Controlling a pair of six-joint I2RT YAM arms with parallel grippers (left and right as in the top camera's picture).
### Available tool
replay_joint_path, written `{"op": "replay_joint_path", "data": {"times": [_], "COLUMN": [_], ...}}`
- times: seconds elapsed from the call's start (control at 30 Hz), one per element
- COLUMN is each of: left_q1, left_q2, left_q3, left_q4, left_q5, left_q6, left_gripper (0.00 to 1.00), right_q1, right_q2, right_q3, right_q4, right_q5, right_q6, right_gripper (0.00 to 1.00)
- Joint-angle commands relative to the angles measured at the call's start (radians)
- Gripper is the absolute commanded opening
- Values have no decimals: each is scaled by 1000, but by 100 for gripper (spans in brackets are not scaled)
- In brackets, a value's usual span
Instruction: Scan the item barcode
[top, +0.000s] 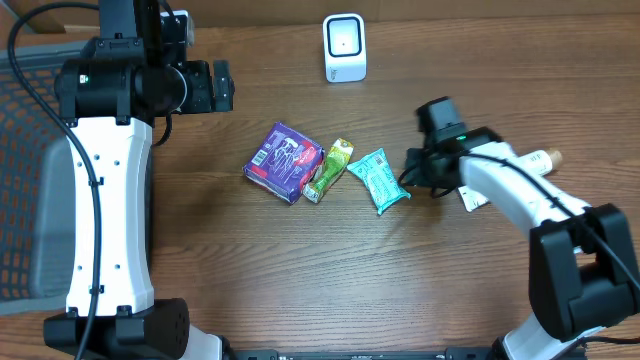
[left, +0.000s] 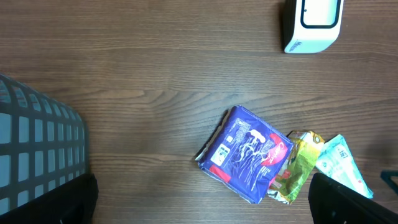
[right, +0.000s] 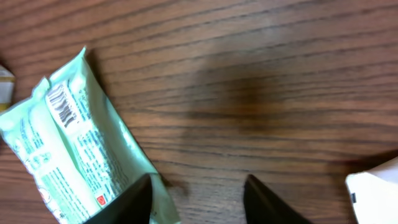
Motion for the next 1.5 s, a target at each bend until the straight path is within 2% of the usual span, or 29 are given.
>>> {"op": "replay_joint_path", "data": {"times": [0.0,0.07,0.2,0.33,0.4,0.5,0.7,1.03,1.13,1.27,1.33,1.37,1.47], "left_q1": [3,3,3,3,3,3,3,3,3,3,3,3,3], "left_q2": [2,2,2,2,2,2,2,2,2,2,2,2,2], "left_q3": [6,6,6,6,6,6,6,6,6,6,6,6,6], "left_q4": [1,1,1,1,1,1,1,1,1,1,1,1,1], "left_q5": [8,8,8,8,8,8,8,8,8,8,8,8,8], "left_q6": [23,23,23,23,22,23,23,23,23,23,23,23,23], "left_gripper": [100,100,100,100,100,100,99,100,99,99,100,99,99], "right_q1": [-44,-51,-35,-6,0,1,2,2,0,-4,-9,-12,-18], "right_q2": [-8,-8,-8,-8,-8,-8,-8,-8,-8,-10,-11,-11,-11], "right_q3": [22,21,8,-65,-98,-151,-166,-166,-159,-75,-26,0,21], "right_q4": [3,-8,-44,32,80,163,178,291,333,243,187,156,103], "right_q5": [-282,-415,-415,-333,-305,-280,-237,102,108,40,-43,-89,-109], "right_q6": [17,40,192,396,414,401,292,35,-77,-97,-95,-76,100], "right_gripper": [56,67,77,76,75,71,62,51,55,71,74,74,73]}}
